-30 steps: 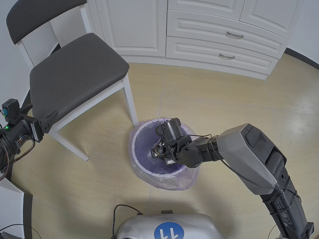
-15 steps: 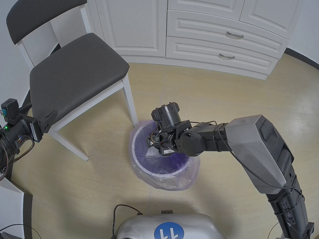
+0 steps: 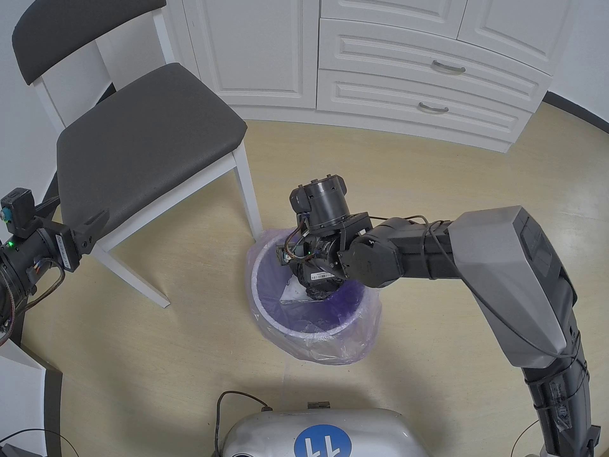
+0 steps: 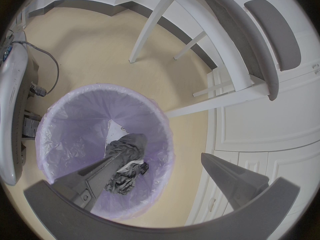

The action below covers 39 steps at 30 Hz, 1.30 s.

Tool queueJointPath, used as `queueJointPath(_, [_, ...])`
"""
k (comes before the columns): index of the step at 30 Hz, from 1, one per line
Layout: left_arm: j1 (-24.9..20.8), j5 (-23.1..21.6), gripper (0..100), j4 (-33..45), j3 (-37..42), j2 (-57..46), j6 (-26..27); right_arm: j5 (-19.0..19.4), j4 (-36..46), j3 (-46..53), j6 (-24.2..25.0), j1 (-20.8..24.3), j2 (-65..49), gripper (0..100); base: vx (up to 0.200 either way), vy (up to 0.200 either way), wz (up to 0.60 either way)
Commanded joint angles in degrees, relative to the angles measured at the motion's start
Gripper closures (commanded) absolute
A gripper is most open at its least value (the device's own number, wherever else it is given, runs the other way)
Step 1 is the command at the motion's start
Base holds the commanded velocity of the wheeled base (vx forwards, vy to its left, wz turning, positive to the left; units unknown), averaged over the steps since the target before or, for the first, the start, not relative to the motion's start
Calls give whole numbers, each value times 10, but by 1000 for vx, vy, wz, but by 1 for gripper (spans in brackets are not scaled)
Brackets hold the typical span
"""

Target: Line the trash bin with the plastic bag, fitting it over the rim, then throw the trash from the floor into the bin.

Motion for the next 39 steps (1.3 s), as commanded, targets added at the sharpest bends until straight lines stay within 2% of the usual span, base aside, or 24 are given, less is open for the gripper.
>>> queueJointPath(1, [0, 0, 0, 0, 1, -1, 0, 0, -2, 10, 0, 0, -13, 0, 0, 0, 0])
queueJointPath(11, [0, 0, 0, 1, 1, -6, 0, 0, -27, 80, 18, -1, -13, 0, 0, 0, 0])
queueJointPath(27, [3, 0, 0, 0, -1, -3, -1, 0, -36, -11, 28, -18, 89, 0, 0, 0, 0])
queueJointPath(39, [-1, 0, 0, 0, 1, -5, 0, 0, -38, 131, 21, -15, -58, 0, 0, 0, 0])
